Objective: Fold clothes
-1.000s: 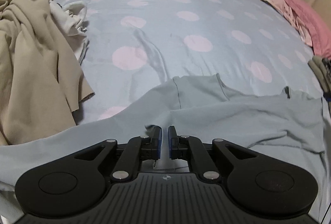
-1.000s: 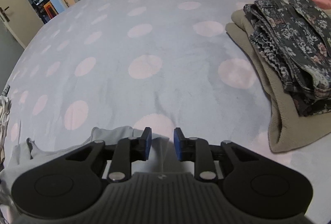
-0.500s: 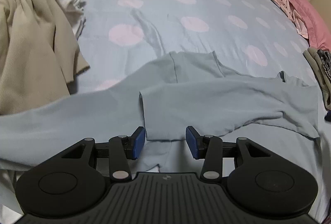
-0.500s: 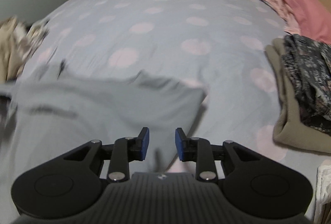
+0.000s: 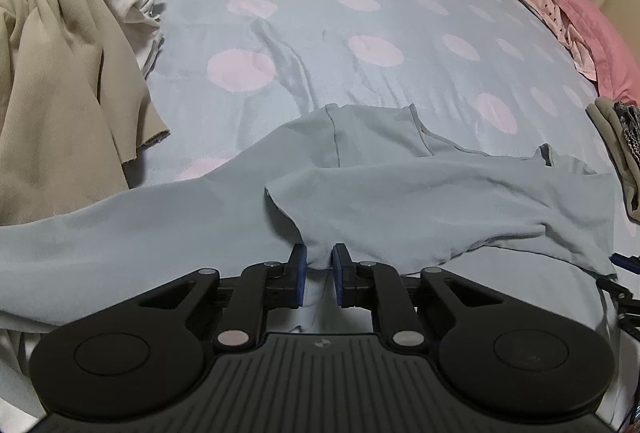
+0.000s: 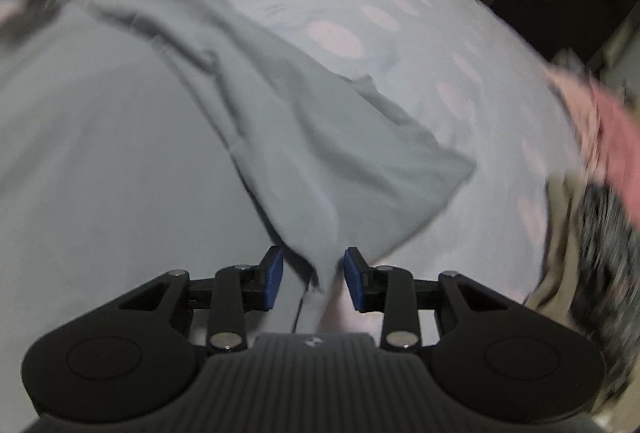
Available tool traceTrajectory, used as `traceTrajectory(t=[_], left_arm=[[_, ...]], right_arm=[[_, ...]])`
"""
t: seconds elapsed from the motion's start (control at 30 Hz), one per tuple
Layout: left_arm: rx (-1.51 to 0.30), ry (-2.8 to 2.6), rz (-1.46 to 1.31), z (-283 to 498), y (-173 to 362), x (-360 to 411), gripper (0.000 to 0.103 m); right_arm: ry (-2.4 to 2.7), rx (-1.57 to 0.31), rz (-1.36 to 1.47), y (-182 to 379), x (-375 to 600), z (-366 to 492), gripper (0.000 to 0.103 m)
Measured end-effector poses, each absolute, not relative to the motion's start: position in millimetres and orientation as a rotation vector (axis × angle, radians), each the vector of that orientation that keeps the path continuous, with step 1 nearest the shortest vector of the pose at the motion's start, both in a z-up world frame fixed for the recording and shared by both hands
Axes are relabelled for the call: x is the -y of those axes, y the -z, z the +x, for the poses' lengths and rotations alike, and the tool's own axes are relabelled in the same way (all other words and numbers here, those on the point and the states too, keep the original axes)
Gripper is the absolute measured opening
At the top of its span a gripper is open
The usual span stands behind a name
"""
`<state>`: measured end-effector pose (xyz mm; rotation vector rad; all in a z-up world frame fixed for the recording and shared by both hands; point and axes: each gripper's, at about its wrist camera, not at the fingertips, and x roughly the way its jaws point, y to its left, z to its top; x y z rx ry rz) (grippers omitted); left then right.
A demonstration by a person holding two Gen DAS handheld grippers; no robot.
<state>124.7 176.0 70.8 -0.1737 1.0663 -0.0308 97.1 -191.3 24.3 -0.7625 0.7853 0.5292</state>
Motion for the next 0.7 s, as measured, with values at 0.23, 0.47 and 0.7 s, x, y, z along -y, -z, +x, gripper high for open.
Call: traceTrajectory(t=[0.23,0.47,0.7], left_arm=[[-1.027,0.038,-0.207,124.9,-84.8,-176.7,0.007],[-1.111,0.108,-0.153,122.7,-82.5,-151.7,0.007],[-1.222,0.086,-0.121,116.4,-54.3,-152.4,0.009]], right_arm=[[-0.443,-0.758,-0.821,-27.1,191.2,103.1,0.003],[-0.363,-0.881,-0.595,-50.4,246.0,125.1,0.002],[-0.413,-0.980,-0.602,-30.3,246.9,120.0,0.005]])
